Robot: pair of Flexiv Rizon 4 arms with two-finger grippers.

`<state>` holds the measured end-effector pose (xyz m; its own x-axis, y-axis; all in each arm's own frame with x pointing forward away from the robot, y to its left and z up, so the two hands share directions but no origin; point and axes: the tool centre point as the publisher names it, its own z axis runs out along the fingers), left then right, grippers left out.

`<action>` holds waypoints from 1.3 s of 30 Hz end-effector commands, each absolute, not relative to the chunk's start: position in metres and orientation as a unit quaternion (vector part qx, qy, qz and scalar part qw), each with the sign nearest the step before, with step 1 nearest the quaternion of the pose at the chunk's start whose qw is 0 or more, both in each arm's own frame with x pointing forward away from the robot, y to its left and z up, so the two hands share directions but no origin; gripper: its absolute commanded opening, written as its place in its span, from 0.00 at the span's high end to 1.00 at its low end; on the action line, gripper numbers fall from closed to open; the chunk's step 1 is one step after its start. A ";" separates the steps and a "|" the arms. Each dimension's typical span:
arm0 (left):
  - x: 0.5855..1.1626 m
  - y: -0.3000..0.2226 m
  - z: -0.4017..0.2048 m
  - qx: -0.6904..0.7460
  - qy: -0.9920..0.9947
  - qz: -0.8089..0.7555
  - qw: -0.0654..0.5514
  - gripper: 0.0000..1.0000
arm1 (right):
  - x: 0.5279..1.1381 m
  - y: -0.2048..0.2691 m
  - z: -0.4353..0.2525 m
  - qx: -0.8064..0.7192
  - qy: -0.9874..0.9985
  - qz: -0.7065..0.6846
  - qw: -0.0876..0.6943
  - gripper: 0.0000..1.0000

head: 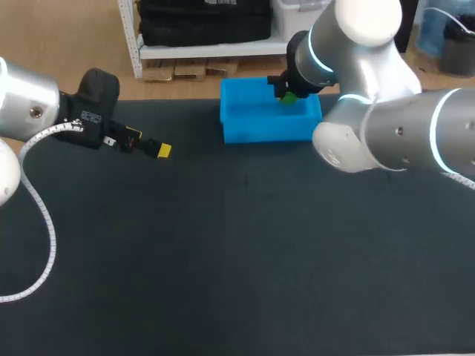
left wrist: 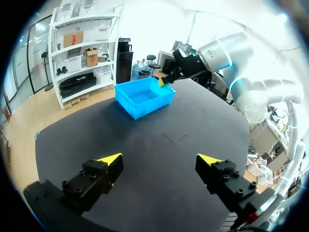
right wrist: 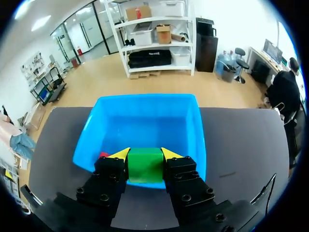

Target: Use the left arm to pick the red cube and place it into the blue plastic box first, then use the right arm to grasp the green cube and put it into the same blue plastic box after the first action is fully finished.

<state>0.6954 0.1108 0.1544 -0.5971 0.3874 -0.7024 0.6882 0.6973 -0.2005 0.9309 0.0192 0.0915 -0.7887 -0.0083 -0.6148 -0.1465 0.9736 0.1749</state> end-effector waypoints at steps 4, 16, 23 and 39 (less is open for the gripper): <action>0.694 0.112 0.153 0.312 0.860 -0.236 0.326 0.00 | 0.956 0.019 0.071 -0.037 0.944 0.102 0.313 1.00; 0.694 0.112 0.153 0.312 0.860 -0.236 0.326 0.00 | 0.965 0.015 0.059 -0.036 0.949 0.092 0.300 1.00; 0.694 0.112 0.153 0.312 0.860 -0.236 0.326 0.00 | 0.965 0.018 0.059 -0.040 0.950 0.090 0.296 1.00; 0.694 0.112 0.153 0.312 0.860 -0.236 0.326 0.00 | 0.949 0.018 0.089 -0.047 0.947 0.090 0.304 0.00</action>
<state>0.6954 0.1108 0.1544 -0.5971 0.3874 -0.7024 0.6882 0.6973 -0.2004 0.9657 0.0235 0.0784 -0.8142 -0.0353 -0.5795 -0.1432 0.9795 0.1415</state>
